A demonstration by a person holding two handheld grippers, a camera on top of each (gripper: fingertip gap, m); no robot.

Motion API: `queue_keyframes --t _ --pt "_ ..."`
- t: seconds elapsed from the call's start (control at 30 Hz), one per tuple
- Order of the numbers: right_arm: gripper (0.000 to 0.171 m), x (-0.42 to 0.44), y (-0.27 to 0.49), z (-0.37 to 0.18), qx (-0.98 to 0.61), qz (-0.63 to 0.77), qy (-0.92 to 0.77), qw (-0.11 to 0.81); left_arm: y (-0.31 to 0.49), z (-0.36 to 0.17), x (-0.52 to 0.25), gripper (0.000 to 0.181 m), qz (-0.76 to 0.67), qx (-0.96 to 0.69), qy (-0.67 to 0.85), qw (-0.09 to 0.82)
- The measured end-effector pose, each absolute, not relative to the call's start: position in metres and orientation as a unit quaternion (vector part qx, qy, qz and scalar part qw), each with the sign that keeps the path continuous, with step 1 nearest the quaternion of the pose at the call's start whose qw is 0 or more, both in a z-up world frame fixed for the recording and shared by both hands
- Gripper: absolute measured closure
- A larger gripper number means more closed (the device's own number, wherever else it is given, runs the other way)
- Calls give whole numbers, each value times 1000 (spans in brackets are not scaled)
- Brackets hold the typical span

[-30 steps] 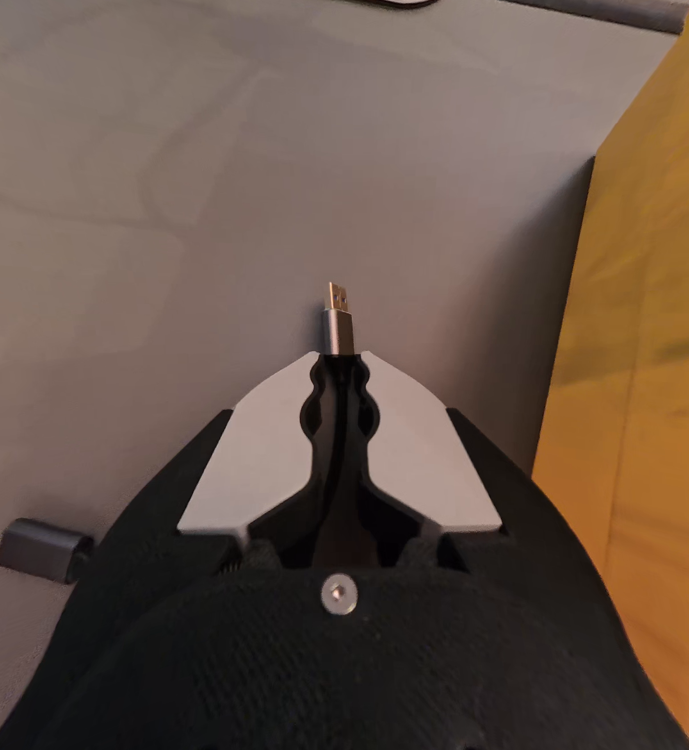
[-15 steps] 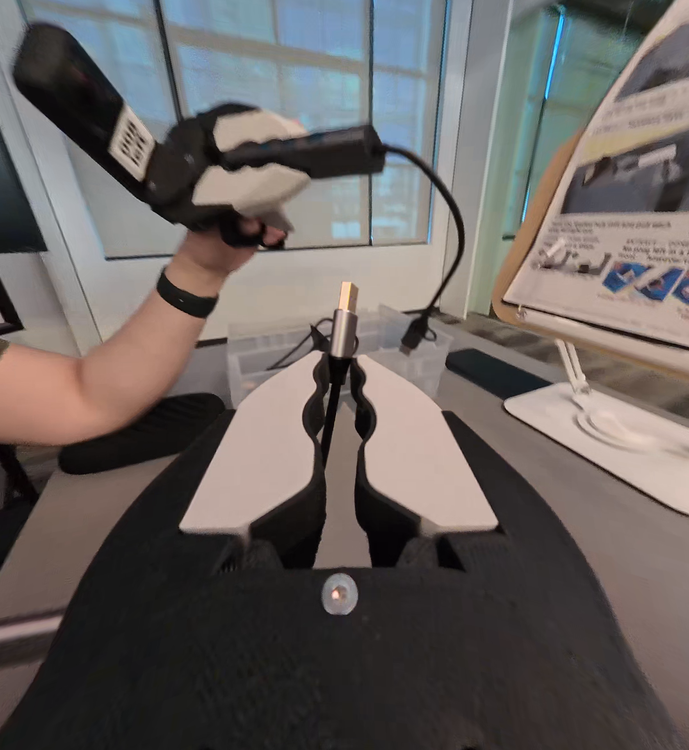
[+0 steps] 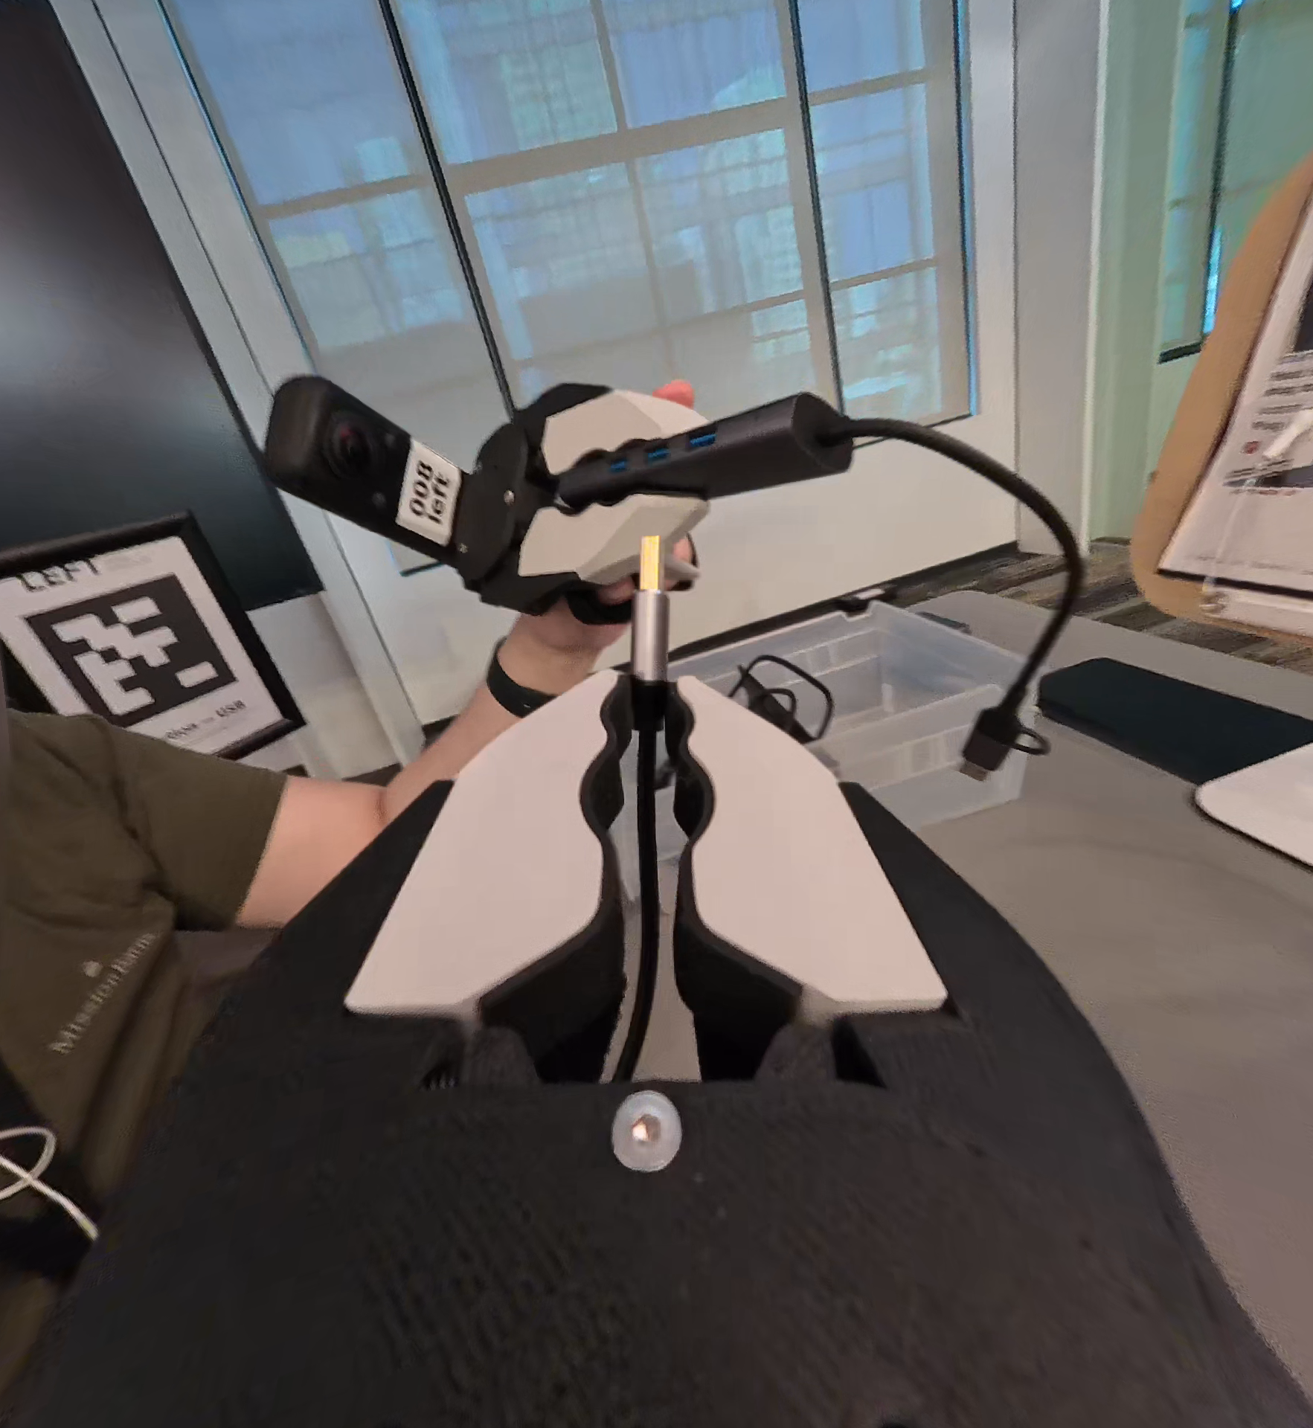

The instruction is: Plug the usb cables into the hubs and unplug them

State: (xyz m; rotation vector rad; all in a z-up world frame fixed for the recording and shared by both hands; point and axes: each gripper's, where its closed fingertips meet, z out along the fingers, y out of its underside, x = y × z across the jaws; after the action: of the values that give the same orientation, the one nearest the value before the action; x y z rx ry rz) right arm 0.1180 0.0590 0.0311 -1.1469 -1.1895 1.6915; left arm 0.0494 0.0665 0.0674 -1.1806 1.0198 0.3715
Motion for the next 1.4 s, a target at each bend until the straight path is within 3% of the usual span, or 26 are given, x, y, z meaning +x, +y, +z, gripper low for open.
queue_keyframes --t 0.5,0.63,0.73,0.87,0.93,1.17,1.4 --pt "163 114 16 52 -457 777 -410 137 74 58 57 164 241 -502 474 682" --pt "163 117 20 47 -459 784 -401 114 75 57 60 164 254 -498 478 678" --pt "163 128 10 54 -397 790 -444 145 73 60 60 164 257 -491 476 683" --pt "162 144 -7 55 -276 710 -557 332 69 65 60 164 260 -485 473 688" --pt "161 148 -12 55 -253 680 -582 367 67 67 61 164 261 -481 472 691" --pt "162 149 -22 54 -233 641 -612 400 63 71 67 164 262 -470 476 696" --pt "162 133 -8 47 -319 668 -581 339 62 71 68 164 274 -462 478 695"
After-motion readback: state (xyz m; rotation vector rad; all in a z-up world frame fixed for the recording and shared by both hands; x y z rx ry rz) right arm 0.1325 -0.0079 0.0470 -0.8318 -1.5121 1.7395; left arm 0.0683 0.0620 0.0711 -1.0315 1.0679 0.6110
